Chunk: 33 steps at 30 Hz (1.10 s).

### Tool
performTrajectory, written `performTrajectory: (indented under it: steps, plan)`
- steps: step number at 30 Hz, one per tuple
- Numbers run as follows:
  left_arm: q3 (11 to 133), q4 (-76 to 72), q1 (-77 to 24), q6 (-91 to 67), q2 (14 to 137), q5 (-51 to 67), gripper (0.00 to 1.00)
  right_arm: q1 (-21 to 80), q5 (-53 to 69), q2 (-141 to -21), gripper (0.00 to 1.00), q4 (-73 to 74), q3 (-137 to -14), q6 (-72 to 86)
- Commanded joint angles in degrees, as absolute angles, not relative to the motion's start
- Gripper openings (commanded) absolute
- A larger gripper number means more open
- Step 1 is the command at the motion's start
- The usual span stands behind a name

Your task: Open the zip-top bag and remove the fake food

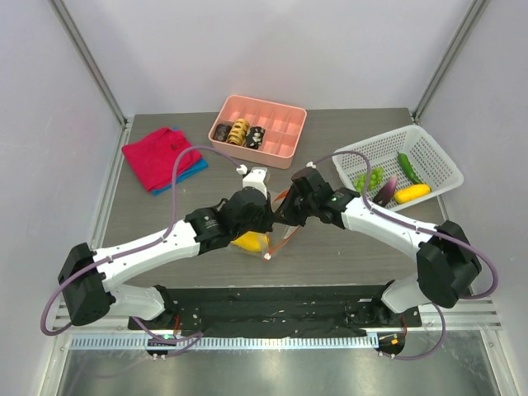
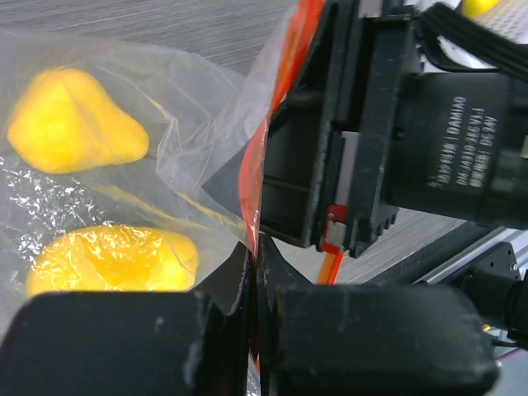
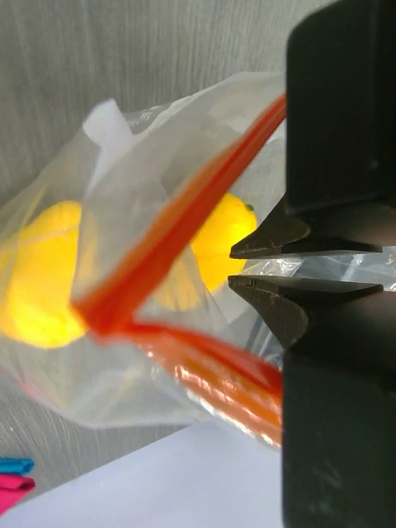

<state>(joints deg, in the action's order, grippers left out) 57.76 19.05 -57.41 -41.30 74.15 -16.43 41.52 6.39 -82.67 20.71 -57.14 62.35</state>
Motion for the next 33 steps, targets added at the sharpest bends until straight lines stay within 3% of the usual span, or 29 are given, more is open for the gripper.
performTrajectory:
  steps: [1,15,19,29,32,33]
  plan:
    - [56.34,13.02,-58.27,-38.76,73.30,-15.65,0.00,41.75,4.50,-82.09,0.19,17.05,-56.95,69.78]
    - [54.14,8.27,-59.33,-37.09,74.09,-10.81,0.00,41.75,4.05,-82.97,0.20,10.98,-49.66,82.53]
    - [53.53,5.98,-59.33,-35.95,73.21,-8.44,0.00,41.84,2.90,-83.32,0.20,10.20,-49.13,77.10]
    - [56.16,5.01,-59.33,-34.63,73.47,-8.35,0.00,42.54,7.72,-82.70,0.22,-8.41,-40.70,53.92]
    - [57.39,5.80,-59.33,-35.42,74.70,-8.79,0.00,43.07,11.57,-83.32,0.28,-15.27,-37.71,50.29]
    - [57.74,5.71,-59.33,-35.51,74.97,-8.53,0.00,43.07,12.12,-83.49,0.37,-19.21,-36.31,48.10]
